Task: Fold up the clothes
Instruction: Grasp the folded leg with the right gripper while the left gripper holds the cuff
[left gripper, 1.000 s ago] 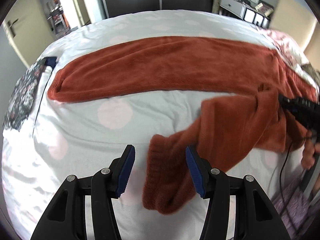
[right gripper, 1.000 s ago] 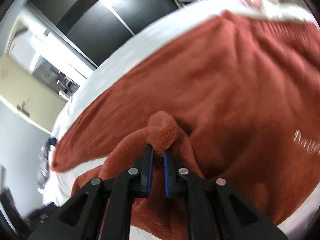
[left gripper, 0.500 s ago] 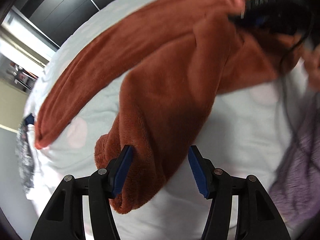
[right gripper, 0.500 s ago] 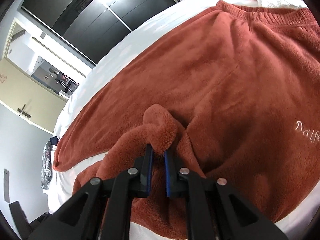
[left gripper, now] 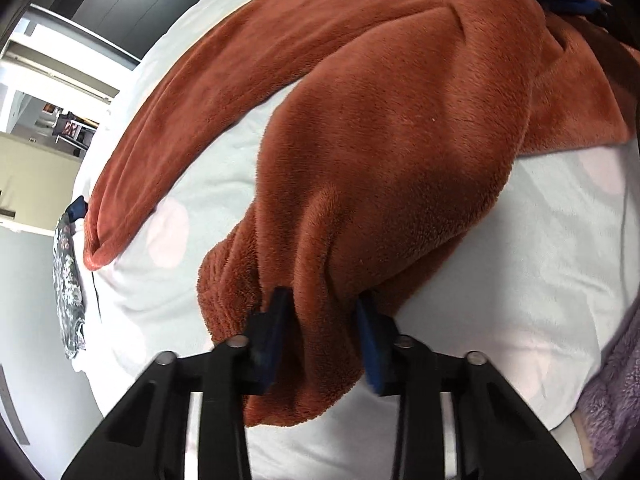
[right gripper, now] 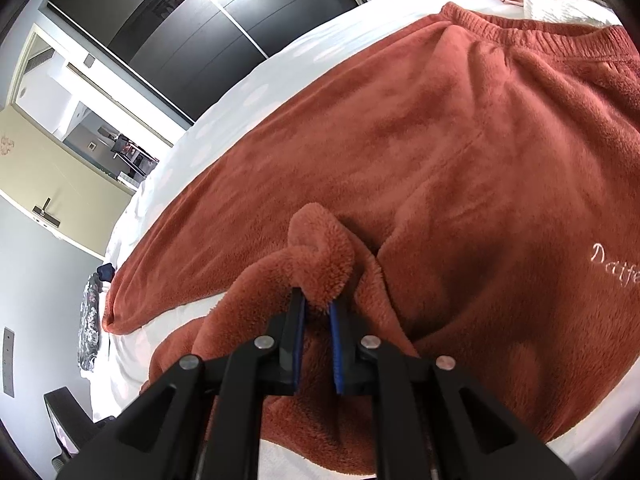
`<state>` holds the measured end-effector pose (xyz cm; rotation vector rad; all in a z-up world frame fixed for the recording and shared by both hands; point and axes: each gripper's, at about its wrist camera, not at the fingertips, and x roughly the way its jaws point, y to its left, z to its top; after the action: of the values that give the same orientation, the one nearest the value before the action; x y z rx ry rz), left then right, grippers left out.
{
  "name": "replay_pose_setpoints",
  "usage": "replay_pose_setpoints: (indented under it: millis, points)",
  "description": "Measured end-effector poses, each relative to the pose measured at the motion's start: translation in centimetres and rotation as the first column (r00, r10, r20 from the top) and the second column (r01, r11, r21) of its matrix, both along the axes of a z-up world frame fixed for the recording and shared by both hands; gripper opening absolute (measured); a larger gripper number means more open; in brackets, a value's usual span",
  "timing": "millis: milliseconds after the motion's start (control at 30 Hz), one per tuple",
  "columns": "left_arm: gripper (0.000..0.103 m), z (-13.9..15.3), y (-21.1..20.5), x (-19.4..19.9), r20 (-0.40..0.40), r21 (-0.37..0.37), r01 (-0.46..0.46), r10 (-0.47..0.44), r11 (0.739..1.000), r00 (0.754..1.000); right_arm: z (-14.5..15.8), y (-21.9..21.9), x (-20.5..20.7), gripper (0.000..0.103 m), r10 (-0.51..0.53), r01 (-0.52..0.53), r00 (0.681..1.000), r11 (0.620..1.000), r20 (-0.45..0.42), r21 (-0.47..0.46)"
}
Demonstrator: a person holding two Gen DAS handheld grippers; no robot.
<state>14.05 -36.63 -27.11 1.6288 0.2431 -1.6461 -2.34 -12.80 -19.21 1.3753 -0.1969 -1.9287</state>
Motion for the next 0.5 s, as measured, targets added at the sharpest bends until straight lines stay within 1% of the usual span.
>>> replay_pose_setpoints:
  millis: [67,167,367,500]
  points:
    - [0.019,0.3,-0.1,0.4,-0.021,0.0,-0.015,0.015,1.0,1.0,0.0,0.0,0.1,0.012,0.001,-0.001,1.0,1.0,-0.001,0.0]
    - [0.016,1.3,-0.5,1.2,-0.068,0.011,-0.043,0.044,0.999,0.997,0.1,0.0,0.1,0.012,0.004,-0.004,1.0,1.0,-0.003,-0.001]
    - [0.013,4.9,-0.3,2.5,-0.188,0.064,-0.084,0.094,0.994,0.978,0.8,0.6,0.8,0.014,0.024,-0.024,0.999,1.0,-0.023,-0.008]
    - [0.013,8.7,-0.3,4.5,-0.277,0.112,-0.12,0.147,0.986,0.95,1.4,1.5,1.5,0.014,0.043,-0.043,0.999,0.999,-0.013,-0.003]
